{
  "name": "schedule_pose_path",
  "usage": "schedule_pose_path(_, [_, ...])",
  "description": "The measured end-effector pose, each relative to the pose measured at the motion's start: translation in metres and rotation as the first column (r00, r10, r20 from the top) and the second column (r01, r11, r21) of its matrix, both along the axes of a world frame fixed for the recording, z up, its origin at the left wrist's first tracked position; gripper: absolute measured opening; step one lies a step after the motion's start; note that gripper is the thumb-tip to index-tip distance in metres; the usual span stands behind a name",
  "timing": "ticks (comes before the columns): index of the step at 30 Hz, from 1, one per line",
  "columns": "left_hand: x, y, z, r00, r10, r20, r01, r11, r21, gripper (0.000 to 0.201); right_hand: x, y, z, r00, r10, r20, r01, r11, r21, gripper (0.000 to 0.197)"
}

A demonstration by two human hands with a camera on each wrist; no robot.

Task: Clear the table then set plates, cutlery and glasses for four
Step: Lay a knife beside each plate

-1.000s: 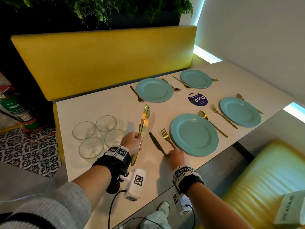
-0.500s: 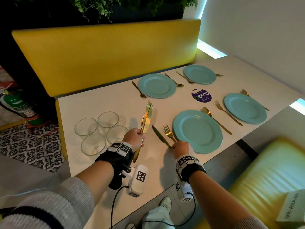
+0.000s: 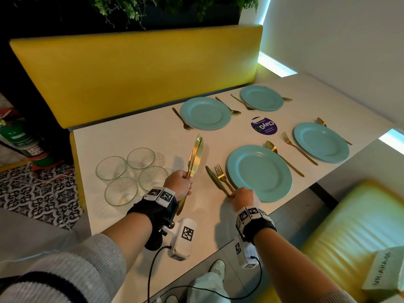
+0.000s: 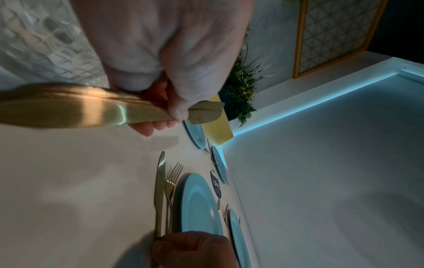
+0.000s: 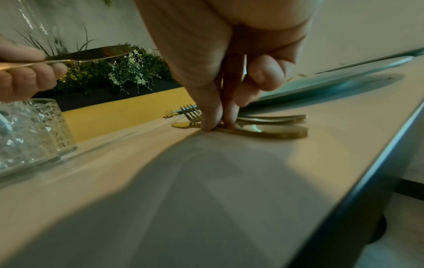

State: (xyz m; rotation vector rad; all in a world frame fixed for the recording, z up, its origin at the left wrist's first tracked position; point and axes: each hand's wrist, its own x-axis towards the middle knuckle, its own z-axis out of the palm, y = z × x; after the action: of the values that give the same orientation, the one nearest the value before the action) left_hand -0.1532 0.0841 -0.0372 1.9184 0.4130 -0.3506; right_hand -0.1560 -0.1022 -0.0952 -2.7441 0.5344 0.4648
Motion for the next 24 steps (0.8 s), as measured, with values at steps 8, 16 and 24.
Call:
schedule_pose_path(8, [-0.001,-0.001,0.001,1.0,-0.007,-0.005,0.007,1.0,0.011,0.025,-0.001,-0.001,0.001,1.0,0.008,0.006,-0.008,1.0,-0.011,0.024])
schedule_pose_path(16, [0.0,-0.003,0.003,1.0,-0.028,-0.004,0.028,1.0,0.003,0.025,0.0,0.0,0.01,1.0,-0.005,-0.014,0.005,1.0,-0.018,0.024])
schedule_pose_path(24, [0.007,-0.014,0.026,0.999,-0.043,0.018,0.044,0.996,-0.08,0.022,0.02,0.011,0.076,0.985,-0.059,0.162,0.008,0.953,0.303,0.022])
